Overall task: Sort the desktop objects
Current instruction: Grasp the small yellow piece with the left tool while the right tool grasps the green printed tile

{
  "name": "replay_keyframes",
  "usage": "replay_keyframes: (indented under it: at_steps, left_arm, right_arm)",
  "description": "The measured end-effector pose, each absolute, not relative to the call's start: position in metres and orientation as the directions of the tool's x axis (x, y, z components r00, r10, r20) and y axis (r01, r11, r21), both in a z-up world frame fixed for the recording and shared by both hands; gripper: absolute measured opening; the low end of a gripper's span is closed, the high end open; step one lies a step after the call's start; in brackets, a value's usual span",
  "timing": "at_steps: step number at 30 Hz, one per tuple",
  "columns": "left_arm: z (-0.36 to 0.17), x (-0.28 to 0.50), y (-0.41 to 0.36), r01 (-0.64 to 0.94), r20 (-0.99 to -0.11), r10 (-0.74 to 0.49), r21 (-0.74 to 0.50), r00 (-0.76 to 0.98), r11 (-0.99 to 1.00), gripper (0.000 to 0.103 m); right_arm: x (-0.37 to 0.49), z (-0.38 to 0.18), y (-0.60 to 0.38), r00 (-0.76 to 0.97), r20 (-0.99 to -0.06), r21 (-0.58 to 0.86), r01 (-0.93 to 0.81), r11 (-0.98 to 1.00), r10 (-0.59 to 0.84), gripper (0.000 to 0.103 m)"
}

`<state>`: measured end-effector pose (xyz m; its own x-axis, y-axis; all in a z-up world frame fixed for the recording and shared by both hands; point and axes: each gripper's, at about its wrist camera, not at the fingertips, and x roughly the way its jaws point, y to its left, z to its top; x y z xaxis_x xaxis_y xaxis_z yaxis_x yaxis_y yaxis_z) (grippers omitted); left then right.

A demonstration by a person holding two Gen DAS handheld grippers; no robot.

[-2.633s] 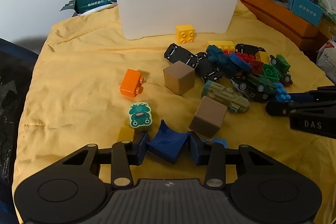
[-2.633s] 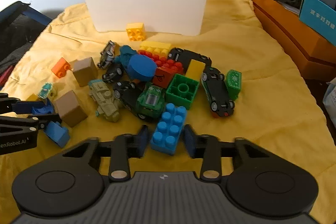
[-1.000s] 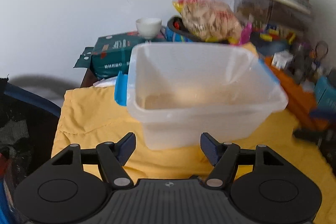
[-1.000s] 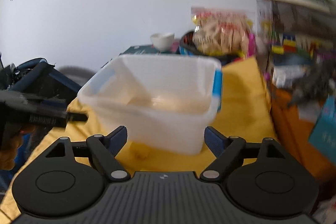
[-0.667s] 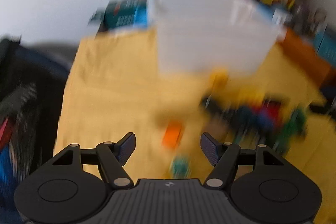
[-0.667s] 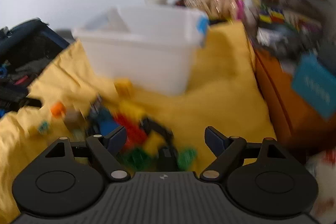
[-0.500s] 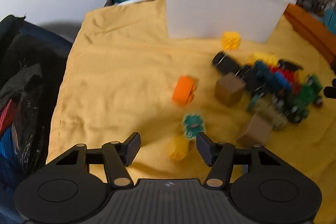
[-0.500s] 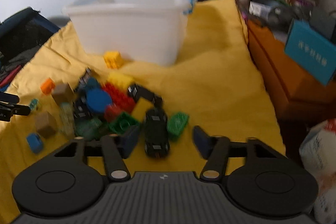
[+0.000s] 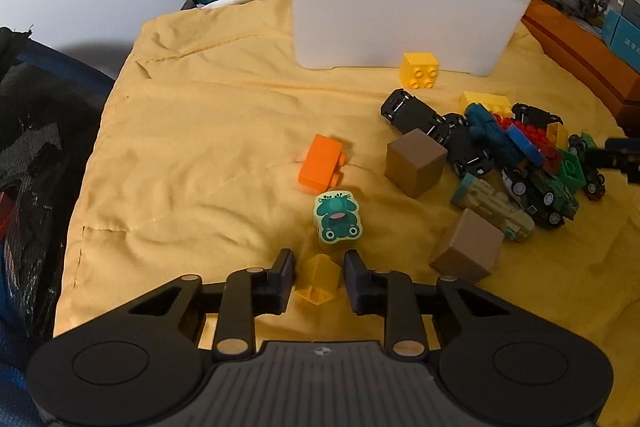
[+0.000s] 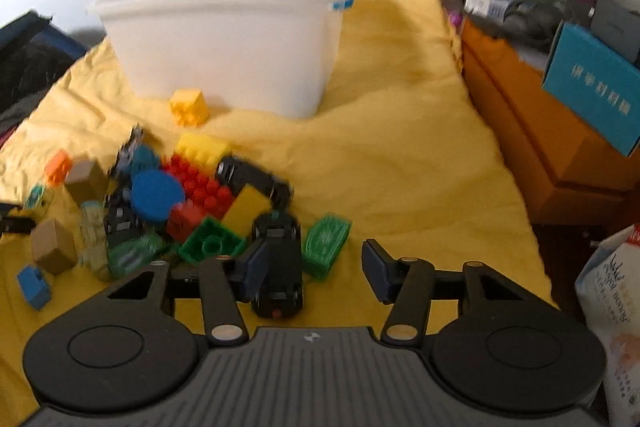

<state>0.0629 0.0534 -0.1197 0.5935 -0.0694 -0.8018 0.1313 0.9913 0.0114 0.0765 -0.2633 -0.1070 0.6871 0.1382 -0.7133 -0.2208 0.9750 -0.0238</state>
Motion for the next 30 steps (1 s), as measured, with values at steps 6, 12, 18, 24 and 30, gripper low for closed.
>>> replay_keyframes:
  at_steps: [6, 12, 18, 24, 30]
  left_arm:
    - [-0.117, 0.062, 0.050, 0.104, -0.804, -0.053, 0.010, 0.592, 0.995, 0.030]
    - [-0.120, 0.056, 0.049, 0.089, -0.801, -0.052, 0.002, 0.596, 0.996, 0.031]
    - [-0.115, 0.053, 0.051, 0.071, -0.794, -0.061, -0.022, 0.605, 0.997, 0.022]
    - [-0.107, 0.047, 0.054, 0.065, -0.784, -0.074, -0.043, 0.617, 0.997, 0.017]
    - [-0.080, 0.049, 0.058, 0.036, -0.745, -0.085, -0.081, 0.661, 0.996, 0.017]
  right_arm:
    - [0.088, -0.116, -0.270, 0.662, -0.743, -0.026, -0.181, 0.983, 0.102, 0.041]
    - [0.094, -0.126, -0.264, 0.638, -0.760, 0.002, -0.188, 0.982, 0.124, 0.024]
    - [0.086, -0.120, -0.268, 0.659, -0.739, 0.021, -0.189, 0.982, 0.143, 0.024]
    - [0.076, -0.105, -0.270, 0.697, -0.699, 0.029, -0.194, 0.980, 0.159, 0.024]
    - [0.073, -0.085, -0.267, 0.727, -0.657, 0.051, -0.219, 0.974, 0.198, 0.024]
